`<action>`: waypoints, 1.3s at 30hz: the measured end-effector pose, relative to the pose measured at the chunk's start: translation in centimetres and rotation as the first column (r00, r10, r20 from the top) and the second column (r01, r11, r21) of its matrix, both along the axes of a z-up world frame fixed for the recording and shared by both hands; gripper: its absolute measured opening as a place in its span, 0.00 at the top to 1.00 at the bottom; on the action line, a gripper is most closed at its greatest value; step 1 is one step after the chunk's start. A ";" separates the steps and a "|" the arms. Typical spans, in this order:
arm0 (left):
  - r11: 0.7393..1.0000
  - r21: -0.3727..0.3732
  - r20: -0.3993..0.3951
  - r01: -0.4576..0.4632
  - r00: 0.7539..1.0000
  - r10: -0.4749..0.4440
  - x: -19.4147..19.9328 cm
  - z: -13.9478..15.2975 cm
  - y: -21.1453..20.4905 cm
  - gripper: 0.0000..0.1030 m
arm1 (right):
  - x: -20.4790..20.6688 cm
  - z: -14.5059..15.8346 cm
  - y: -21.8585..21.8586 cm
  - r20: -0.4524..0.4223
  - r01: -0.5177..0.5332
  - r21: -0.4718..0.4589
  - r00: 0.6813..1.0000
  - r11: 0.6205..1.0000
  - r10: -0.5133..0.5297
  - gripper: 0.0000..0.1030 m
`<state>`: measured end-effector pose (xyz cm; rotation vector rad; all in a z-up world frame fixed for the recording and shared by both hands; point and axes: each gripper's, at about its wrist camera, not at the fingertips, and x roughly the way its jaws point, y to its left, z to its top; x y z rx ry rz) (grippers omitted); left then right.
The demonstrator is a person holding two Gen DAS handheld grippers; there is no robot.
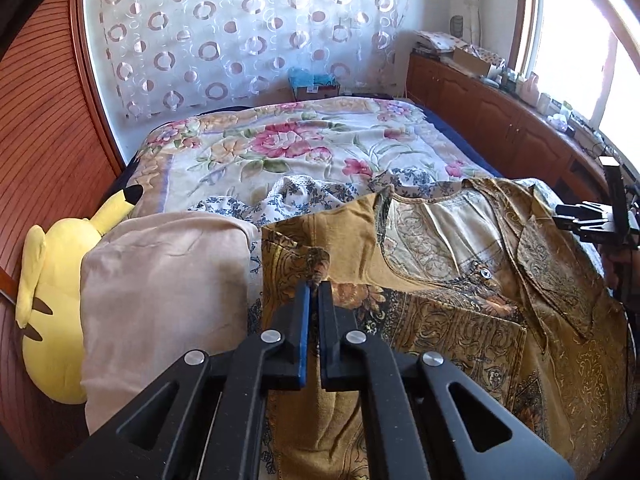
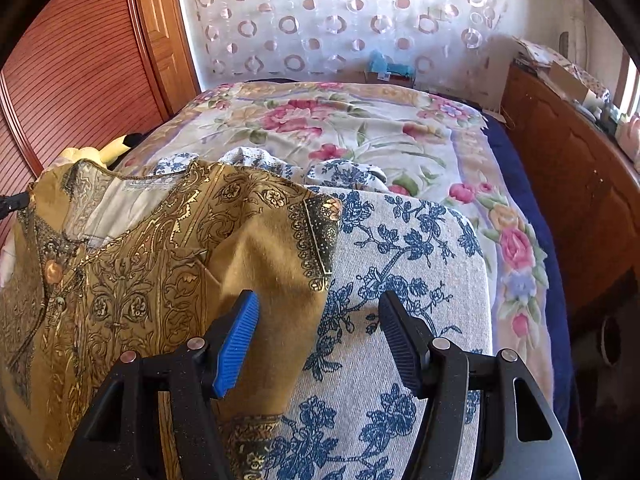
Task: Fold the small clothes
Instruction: 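Grasp the shirt hem with the left gripper while the right gripper grasps the hem edge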
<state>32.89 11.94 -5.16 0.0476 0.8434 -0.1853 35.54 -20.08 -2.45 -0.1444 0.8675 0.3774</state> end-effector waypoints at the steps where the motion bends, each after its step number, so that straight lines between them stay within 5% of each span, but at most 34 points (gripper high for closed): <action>1: 1.000 -0.002 -0.004 0.001 1.000 -0.001 -0.1 -0.2 0.1 0.96 | 0.0 0.0 0.2 0.004 -0.004 -0.011 1.000 1.000 0.004 0.37; 16: 0.998 -0.030 0.114 -0.049 0.992 0.052 -1.7 3.3 1.5 0.97 | 1.4 -0.2 0.6 0.003 -0.012 -0.036 1.000 0.999 0.012 0.38; 22: 0.998 -0.029 0.152 -0.057 0.987 0.060 -2.0 4.7 1.5 0.97 | 2.3 0.2 0.9 -0.018 -0.017 -0.017 1.000 1.000 0.016 0.57; 27: 0.999 -0.019 0.170 -0.043 0.984 0.045 -2.6 5.8 1.3 0.97 | 2.3 0.4 1.3 -0.014 -0.034 -0.013 0.999 0.999 0.034 0.95; 39: 0.999 -0.033 0.220 -0.004 0.975 0.011 -7.5 7.6 0.4 0.97 | -5.4 6.1 0.0 0.187 -0.080 0.057 0.980 0.995 0.068 0.97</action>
